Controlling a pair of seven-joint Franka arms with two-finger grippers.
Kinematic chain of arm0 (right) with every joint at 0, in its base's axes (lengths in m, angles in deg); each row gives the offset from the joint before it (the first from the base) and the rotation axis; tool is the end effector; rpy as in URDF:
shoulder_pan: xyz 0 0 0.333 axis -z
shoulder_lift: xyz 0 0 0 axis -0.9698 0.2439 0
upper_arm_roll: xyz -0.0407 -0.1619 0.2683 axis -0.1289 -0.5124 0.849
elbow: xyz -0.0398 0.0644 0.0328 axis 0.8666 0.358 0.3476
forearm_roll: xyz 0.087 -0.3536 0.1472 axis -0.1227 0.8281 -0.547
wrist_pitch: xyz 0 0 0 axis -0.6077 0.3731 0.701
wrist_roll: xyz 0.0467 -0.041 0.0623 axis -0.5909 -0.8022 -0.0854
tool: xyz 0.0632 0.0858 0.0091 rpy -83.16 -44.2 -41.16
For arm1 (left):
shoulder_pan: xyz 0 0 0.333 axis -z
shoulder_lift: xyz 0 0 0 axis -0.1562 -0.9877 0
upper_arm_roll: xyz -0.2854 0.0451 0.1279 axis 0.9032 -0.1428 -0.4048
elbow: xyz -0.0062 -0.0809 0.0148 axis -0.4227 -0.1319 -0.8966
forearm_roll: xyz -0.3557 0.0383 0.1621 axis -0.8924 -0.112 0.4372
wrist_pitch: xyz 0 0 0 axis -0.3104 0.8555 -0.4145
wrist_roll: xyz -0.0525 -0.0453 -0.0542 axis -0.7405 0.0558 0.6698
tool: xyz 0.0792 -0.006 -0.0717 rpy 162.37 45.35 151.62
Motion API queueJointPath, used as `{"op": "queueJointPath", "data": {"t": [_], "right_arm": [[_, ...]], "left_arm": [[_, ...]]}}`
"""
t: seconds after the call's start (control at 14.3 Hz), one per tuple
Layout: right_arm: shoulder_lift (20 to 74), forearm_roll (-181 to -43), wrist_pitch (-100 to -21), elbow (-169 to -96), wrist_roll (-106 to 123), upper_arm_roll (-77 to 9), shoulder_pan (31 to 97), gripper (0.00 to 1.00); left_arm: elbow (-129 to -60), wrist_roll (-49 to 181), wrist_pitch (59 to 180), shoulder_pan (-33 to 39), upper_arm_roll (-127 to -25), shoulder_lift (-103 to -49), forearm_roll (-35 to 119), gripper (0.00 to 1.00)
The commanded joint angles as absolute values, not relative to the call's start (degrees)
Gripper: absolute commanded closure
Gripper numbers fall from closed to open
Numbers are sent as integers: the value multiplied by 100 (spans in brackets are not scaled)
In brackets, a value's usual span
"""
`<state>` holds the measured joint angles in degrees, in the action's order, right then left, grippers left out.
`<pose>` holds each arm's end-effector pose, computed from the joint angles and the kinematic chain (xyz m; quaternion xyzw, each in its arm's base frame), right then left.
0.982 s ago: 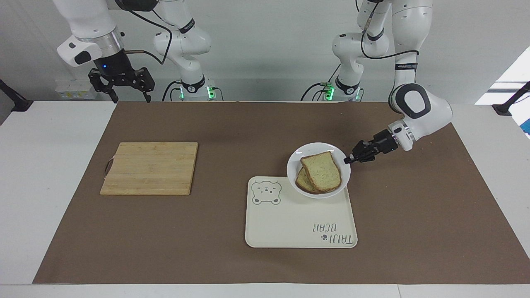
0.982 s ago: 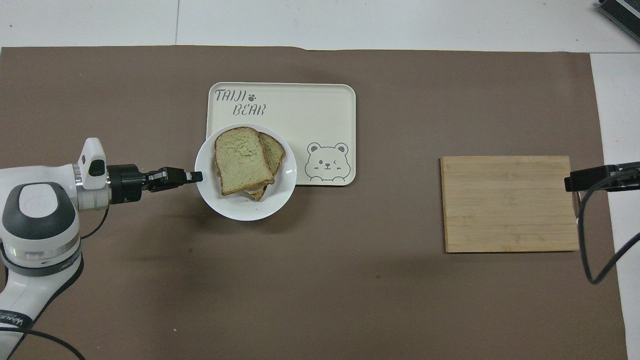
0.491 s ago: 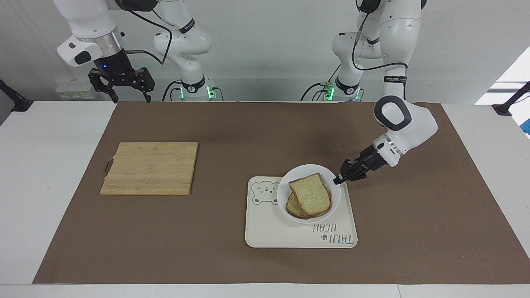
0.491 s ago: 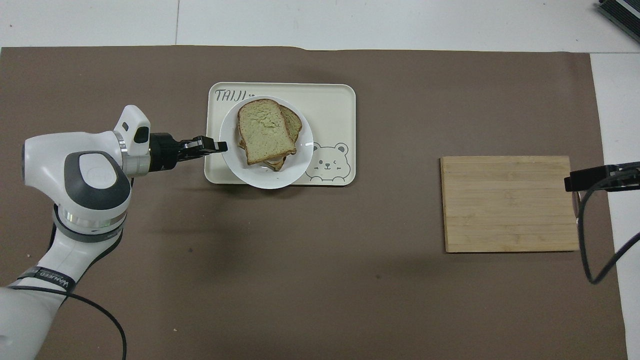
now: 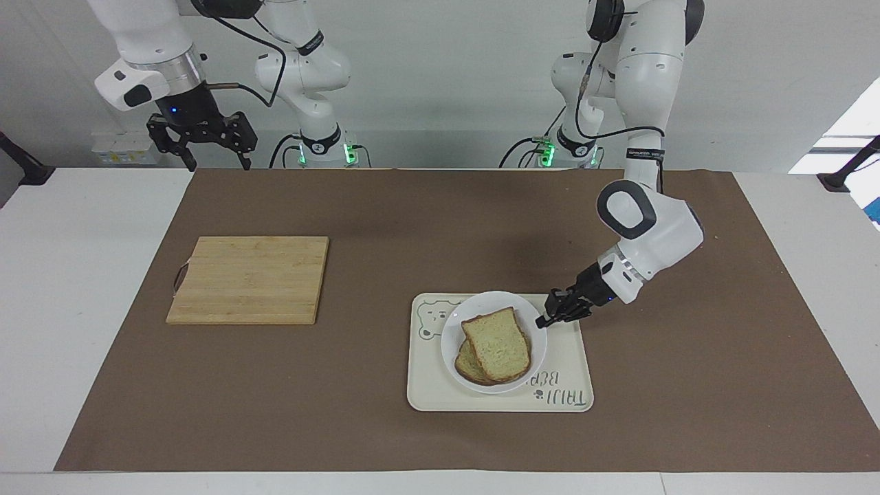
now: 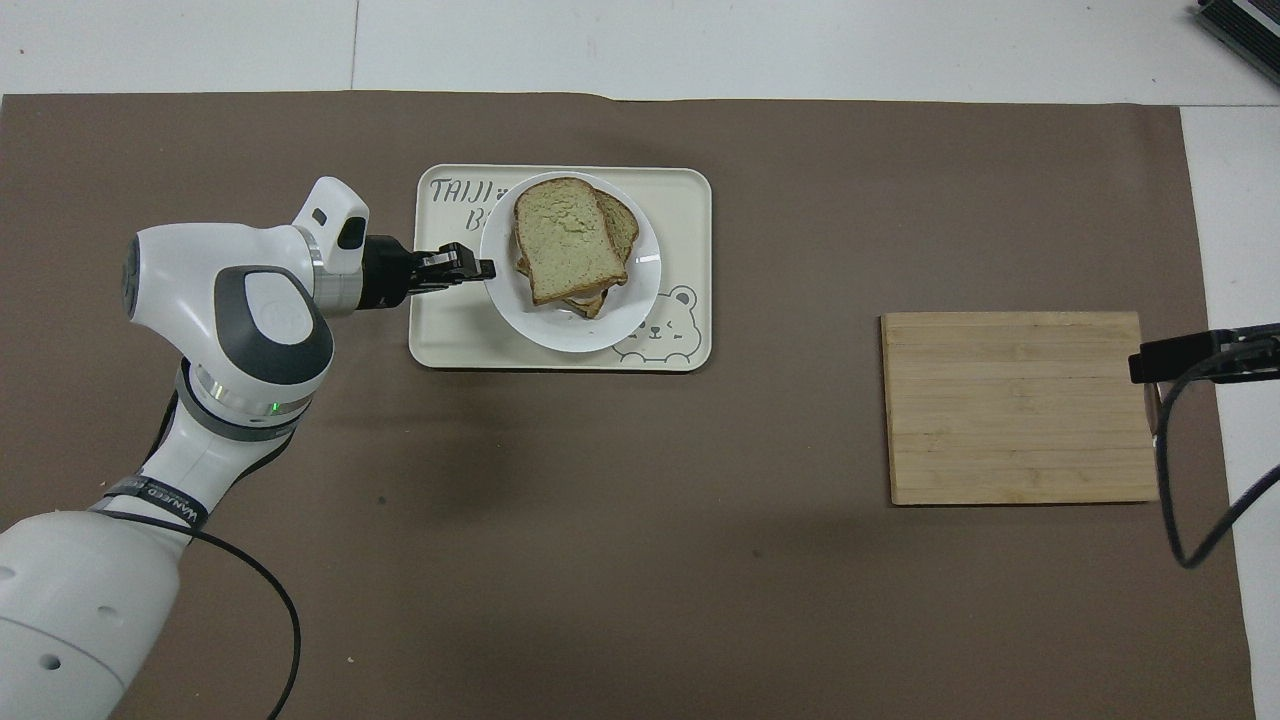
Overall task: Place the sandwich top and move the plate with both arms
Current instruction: 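Release the plate and pull the left gripper back from the tray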
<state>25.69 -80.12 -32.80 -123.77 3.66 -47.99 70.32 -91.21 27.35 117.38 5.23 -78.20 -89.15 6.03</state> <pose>0.5199 -0.0177 0.6443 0.9998 0.0132 0.0117 0.0052 0.6302 -0.1747 0.3230 0.9242 0.0457 0.0804 0.3705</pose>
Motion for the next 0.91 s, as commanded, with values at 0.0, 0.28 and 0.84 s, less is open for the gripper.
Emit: {"op": "queueJointPath", "data": {"t": [0.0,0.28,0.84], "right_arm": [[2495,-8026,-3241,-12421,510,-4756,7113,0],[2495,-8026,-3241,-12421,510,-4756,7113,0],[2495,-8026,-3241,-12421,510,-4756,7113,0]], "left_arm": [[-9245,2861,11607,631,-7894,-8880,728,80],[-9149,2853,11483,640,-7920,-8862,1315,37],[-8859,2896,10843,578,-8113,-8354,3871,0]]}}
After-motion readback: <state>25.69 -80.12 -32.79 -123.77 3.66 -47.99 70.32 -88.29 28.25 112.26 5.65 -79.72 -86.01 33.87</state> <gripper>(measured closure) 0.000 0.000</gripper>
